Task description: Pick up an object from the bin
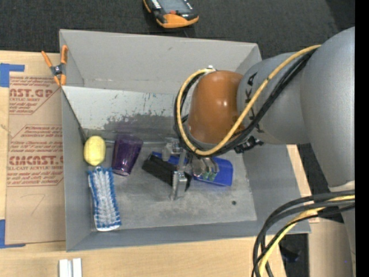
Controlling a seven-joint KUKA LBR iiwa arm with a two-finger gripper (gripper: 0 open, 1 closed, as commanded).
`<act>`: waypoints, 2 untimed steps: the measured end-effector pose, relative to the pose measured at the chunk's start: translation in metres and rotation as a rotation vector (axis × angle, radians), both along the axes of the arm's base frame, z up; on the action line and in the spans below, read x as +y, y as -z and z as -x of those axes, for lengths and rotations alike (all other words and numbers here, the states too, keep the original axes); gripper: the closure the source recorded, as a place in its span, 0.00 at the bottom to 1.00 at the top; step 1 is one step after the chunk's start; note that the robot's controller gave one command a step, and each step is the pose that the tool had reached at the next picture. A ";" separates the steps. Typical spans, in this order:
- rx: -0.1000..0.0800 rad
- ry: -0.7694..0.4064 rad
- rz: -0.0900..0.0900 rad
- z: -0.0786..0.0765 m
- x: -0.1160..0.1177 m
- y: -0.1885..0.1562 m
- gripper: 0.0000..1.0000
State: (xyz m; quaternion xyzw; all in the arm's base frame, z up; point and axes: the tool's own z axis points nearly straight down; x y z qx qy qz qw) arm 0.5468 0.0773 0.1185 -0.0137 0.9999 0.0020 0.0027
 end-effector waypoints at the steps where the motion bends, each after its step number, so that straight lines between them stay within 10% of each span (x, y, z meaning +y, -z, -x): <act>1: 0.003 -0.017 0.001 0.062 -0.028 0.000 0.00; 2: -0.009 0.006 -0.003 0.011 -0.033 0.048 1.00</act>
Offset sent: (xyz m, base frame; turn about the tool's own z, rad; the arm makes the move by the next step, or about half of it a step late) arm -0.0119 -0.0339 -0.0485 0.0059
